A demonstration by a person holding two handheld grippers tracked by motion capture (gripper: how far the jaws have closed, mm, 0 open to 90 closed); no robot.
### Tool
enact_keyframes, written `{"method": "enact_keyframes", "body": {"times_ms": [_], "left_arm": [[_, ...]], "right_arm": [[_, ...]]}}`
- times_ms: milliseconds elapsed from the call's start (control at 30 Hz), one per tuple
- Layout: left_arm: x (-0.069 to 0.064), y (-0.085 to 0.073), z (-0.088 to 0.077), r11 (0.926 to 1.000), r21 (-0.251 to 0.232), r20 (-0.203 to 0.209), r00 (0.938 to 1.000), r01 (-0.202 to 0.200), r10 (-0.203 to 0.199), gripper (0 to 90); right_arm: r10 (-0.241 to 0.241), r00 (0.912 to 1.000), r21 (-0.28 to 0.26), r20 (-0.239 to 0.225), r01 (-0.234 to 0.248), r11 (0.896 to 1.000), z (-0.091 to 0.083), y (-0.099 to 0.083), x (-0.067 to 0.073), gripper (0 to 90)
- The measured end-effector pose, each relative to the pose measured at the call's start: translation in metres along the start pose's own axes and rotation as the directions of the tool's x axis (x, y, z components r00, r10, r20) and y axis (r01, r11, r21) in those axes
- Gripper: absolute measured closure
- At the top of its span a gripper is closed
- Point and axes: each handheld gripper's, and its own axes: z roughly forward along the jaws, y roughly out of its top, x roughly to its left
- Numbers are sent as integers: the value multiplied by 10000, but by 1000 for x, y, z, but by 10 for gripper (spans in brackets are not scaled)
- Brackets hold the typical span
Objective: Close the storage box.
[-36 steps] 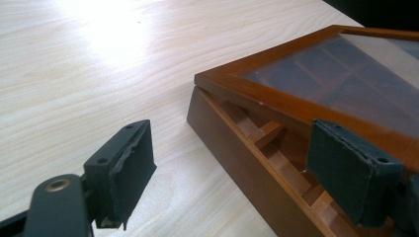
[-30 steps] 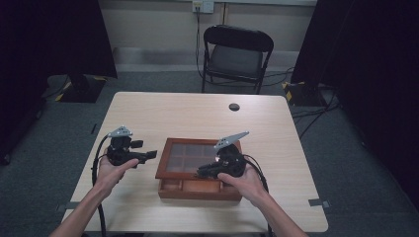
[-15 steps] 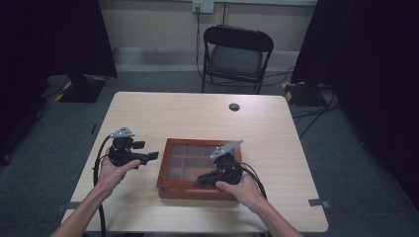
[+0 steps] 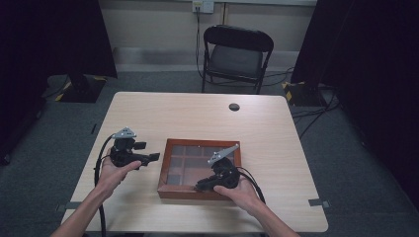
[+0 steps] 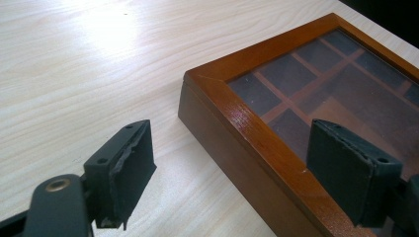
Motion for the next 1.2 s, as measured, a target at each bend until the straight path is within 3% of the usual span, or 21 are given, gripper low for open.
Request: {"method": "enact_keyframes", "body": {"times_ms": [267, 433, 500, 533, 600, 633, 700, 733, 800, 833, 867, 900, 933, 967, 1000, 1033, 1067, 1100, 1133, 1167, 1200], "left_arm": [[0, -1, 1, 10000, 46, -20, 10000, 79, -79, 181], [-1, -1, -1, 9999, 34, -49, 9999, 112, -111, 181], [1, -2, -3, 9998, 88, -83, 9998, 194, -194, 181], [2, -3, -4, 9998, -23, -117, 9997, 195, -195, 181], [2, -3, -5, 9998, -84, -119, 9997, 200, -201, 181], [1, -3, -7, 10000, -73, -254, 9997, 60, -62, 182], [1, -5, -9, 10000, -37, -358, 9994, 10, -11, 182], [3, -8, -12, 10000, -23, -580, 9983, 30, -31, 182], [7, -12, -15, 9999, 28, -718, 9973, 121, -119, 182], [7, -12, -15, 9999, 28, -718, 9973, 121, -119, 182], [9, -14, -16, 9998, 50, -707, 9973, 206, -202, 182], [11, -16, -16, 9995, 127, -773, 9966, 296, -286, 182], [14, -21, -16, 9987, 351, -849, 9958, 368, -337, 181], [14, -21, -16, 9987, 351, -849, 9958, 368, -337, 177], [16, -23, -15, 9981, 483, -870, 9956, 394, -351, 164], [18, -24, -14, 9970, 672, -938, 9951, 388, -324, 164], [21, -29, -13, 9955, 852, -981, 9946, 411, -326, 158], [21, -29, -13, 9955, 852, -981, 9946, 411, -326, 158], [25, -33, -11, 9919, 1100, -1043, 9932, 631, -516, 158], [25, -33, -11, 9919, 1100, -1043, 9932, 631, -516, 159], [28, -35, -10, 9890, 1228, -951, 9929, 824, -710, 159]], "right_arm": [[-95, 9999, -189, -35, 95, 9998, 0, -1, -1, 803], [139, 9999, -700, 60, -134, 9975, -8, 2, -2, 704], [307, 9988, -1128, 372, -263, 9933, -17, 3, -3, 642], [460, 9960, -1620, 767, -331, 9862, -28, 4, -7, 582], [593, 9932, -1809, 1005, -404, 9827, -35, 3, -9, 539], [957, 9857, -2178, 1388, -639, 9739, -48, 0, -16, 492], [1191, 9806, -2339, 1559, -805, 9689, -55, -4, -19, 453], [1576, 9670, -2595, 2001, -1028, 9603, -69, -11, -27, 360], [2149, 9448, -2819, 2475, -1420, 9489, -81, -21, -35, 267], [2149, 9448, -2819, 2475, -1420, 9489, -81, -21, -35, 267], [2689, 9173, -3129, 2936, -1736, 9338, -94, -32, -43, 195], [2689, 9173, -3129, 2936, -1736, 9338, -94, -32, -43, 195], [3107, 8845, -3325, 3479, -1934, 9230, -104, -42, -51, 151], [3107, 8845, -3325, 3479, -1934, 9230, -104, -42, -51, 151], [3370, 8636, -3424, 3750, -2088, 9160, -113, -54, -59, 151], [3370, 8636, -3424, 3750, -2088, 9160, -113, -54, -59, 151], [3697, 8415, -3445, 3940, -2377, 9082, -119, -65, -67, 142], [3697, 8415, -3445, 3940, -2377, 9082, -119, -65, -67, 142], [3905, 8171, -3355, 4242, -2587, 9058, -122, -76, -74, 142], [4066, 8060, -3343, 4301, -2761, 9011, -123, -82, -78, 142], [4066, 8060, -3343, 4301, -2761, 9011, -123, -82, -78, 142]]}}
